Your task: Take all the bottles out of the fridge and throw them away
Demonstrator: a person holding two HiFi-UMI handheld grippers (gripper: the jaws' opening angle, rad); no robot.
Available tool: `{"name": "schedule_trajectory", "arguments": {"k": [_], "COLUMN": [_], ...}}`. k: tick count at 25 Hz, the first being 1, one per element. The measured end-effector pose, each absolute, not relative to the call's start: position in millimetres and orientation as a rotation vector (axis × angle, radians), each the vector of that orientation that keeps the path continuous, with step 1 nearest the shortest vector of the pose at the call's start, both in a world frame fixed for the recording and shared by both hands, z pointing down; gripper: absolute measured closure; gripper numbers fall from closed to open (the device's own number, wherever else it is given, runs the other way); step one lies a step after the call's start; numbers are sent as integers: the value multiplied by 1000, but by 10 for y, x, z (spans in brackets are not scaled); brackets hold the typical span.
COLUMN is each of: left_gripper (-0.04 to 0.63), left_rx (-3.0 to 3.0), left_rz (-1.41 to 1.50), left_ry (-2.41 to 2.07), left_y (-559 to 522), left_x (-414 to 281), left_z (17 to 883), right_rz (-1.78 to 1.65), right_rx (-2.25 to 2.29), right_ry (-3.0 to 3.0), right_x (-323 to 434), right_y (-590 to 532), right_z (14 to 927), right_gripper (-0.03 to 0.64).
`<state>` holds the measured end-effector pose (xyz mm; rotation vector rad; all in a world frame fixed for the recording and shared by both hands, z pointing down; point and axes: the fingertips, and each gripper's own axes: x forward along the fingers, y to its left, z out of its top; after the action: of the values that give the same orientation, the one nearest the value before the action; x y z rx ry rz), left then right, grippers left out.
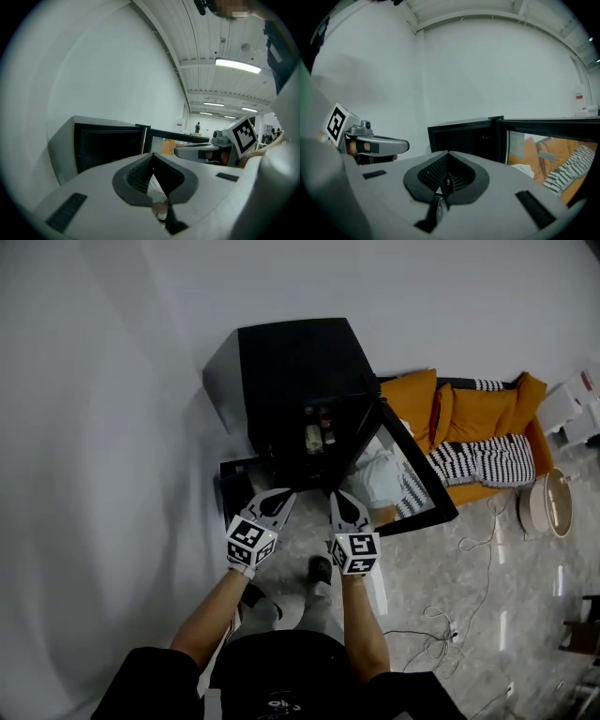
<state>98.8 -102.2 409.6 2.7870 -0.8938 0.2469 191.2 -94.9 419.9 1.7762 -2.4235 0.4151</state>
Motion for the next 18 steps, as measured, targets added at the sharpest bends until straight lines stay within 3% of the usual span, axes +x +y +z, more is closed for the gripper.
{"name": "schedule_trajectory", "arguments": {"k": [18], "left_gripper": [589], "left_rx": [2828], "left_rz": [304], "left_ry": [-767], "left_y": [-1141], "left_x": [1490], "left_z": [4350], "right_rz": [460], "right_rx": [1893], "right_ry": [-2335], "right_x": [2452], "right_y": [-977], "right_z": [4504], "right_gripper": [609]}}
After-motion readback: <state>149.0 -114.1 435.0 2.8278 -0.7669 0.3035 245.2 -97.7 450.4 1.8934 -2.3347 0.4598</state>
